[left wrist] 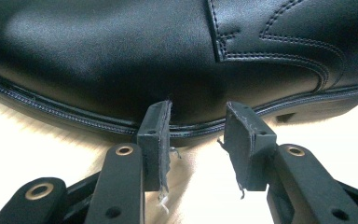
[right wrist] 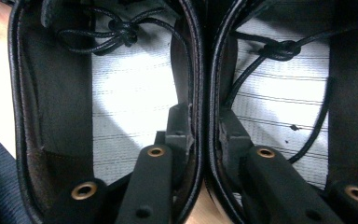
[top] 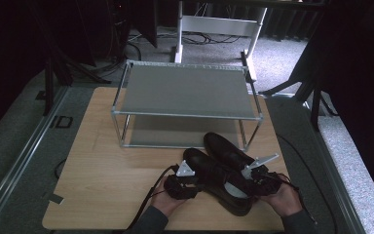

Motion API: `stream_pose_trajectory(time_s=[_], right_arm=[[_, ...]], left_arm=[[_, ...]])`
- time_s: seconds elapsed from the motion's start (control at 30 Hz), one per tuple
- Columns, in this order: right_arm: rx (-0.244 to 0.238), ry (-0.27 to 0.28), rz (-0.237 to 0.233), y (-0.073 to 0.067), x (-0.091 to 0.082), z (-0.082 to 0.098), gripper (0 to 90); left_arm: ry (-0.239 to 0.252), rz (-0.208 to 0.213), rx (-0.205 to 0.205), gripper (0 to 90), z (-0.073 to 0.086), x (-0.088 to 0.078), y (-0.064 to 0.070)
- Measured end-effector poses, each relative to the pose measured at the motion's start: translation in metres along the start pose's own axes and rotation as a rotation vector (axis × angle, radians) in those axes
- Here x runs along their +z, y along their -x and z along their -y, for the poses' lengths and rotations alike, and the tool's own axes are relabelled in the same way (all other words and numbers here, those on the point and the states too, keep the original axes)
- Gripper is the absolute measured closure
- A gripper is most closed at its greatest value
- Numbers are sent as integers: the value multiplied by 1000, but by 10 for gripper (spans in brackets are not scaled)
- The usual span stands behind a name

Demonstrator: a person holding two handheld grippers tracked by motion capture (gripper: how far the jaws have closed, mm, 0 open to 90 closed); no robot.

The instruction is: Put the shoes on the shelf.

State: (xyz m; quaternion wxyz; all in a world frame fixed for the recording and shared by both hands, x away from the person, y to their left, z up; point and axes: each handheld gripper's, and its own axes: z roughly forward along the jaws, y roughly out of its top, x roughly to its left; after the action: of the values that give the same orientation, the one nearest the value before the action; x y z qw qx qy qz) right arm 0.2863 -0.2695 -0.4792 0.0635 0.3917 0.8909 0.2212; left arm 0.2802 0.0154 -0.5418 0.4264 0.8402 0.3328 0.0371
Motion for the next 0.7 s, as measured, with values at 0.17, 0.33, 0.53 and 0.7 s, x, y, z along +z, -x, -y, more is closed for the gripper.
stream_pose_trajectory(time_s=[0.17,0.33,0.53,0.7], right_arm=[[28,31,10,0,-1,2,802],[52,59,-1,0,-2,4,803],[53,84,6,-4,-4,-3,806],[60,95,11,-4,-4,-11,806]], left_arm=[[10,3,0,606,0,-1,0],[30,4,-3,603,-1,-5,-1],[52,-11,-9,602,-1,-16,-4],[67,-27,-23,602,0,-24,-10]])
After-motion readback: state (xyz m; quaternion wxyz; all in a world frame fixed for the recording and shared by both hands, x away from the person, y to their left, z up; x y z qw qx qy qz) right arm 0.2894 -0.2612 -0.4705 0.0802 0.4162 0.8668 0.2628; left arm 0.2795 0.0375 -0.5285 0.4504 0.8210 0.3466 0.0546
